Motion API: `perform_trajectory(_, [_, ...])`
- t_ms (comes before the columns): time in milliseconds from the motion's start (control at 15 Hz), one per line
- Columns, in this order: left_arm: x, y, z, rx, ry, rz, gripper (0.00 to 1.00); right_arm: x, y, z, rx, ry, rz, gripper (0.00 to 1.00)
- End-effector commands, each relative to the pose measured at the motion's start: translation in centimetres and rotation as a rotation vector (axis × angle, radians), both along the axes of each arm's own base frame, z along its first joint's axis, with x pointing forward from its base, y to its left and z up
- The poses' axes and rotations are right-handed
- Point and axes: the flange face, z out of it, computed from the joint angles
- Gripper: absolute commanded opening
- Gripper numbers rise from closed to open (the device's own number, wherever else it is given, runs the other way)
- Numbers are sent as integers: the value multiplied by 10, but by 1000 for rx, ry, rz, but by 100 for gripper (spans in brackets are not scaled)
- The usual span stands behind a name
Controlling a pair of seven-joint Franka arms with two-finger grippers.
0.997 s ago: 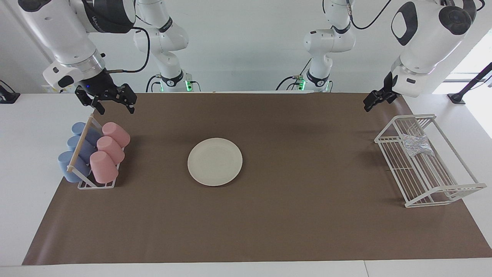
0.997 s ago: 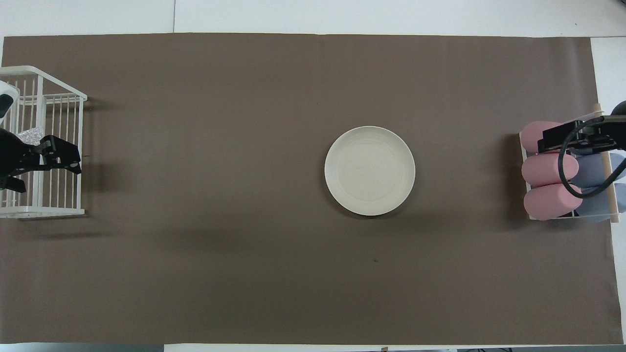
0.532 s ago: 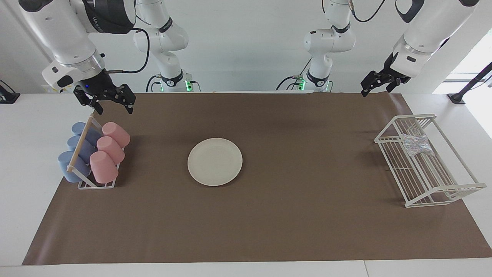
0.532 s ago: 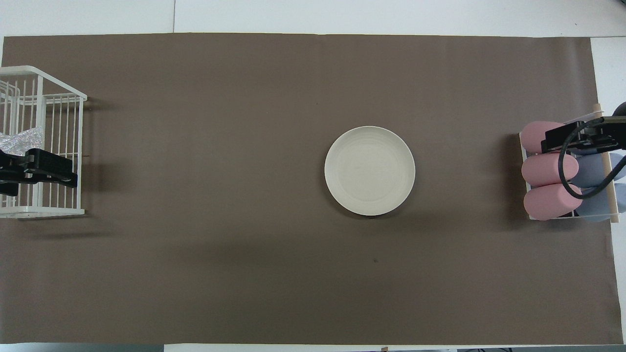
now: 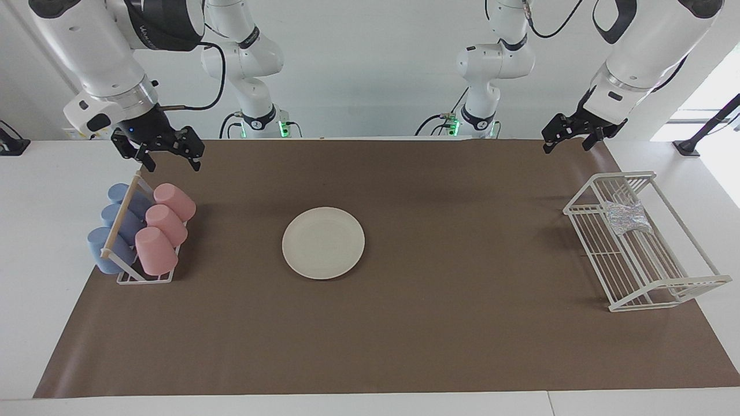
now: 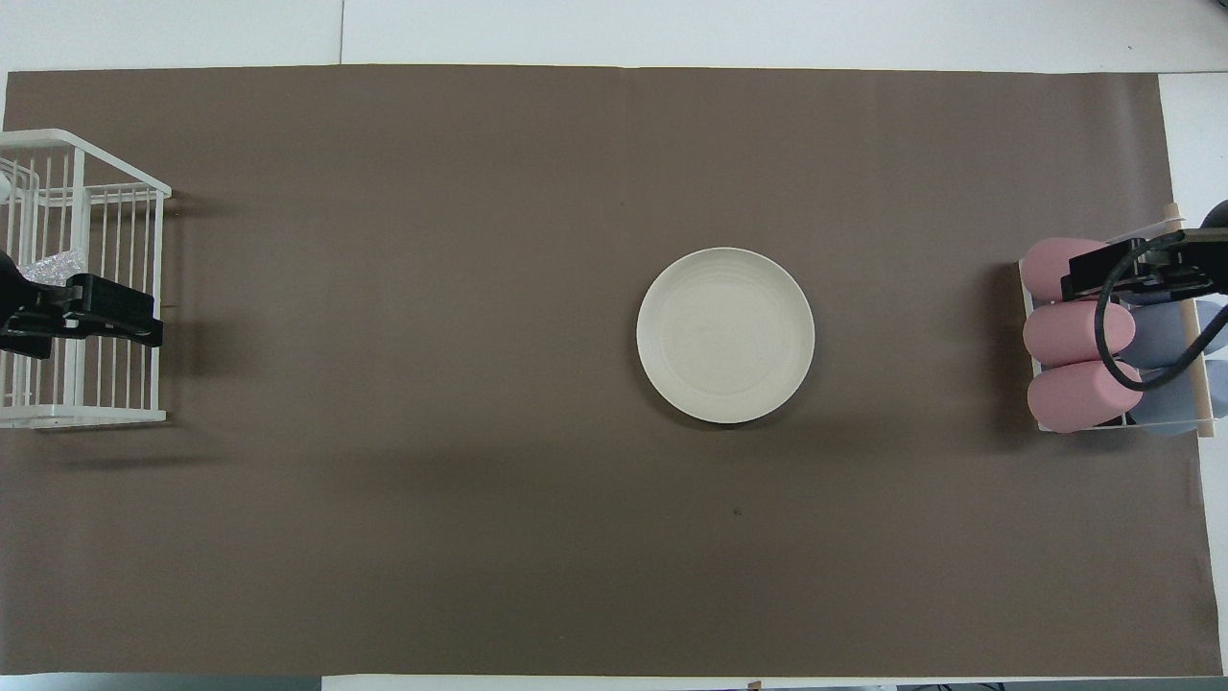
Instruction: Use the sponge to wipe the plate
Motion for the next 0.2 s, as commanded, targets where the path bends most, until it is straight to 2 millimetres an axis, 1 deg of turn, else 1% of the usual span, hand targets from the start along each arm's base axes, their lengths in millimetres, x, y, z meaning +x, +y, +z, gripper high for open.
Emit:
perform_trajectory(0, [-2, 2, 1, -10, -15, 26, 100, -4, -1, 1, -16, 5, 13, 100])
perform_trajectory(133, [-4, 2, 1, -10, -13, 26, 100, -4, -1, 1, -16, 5, 13, 100])
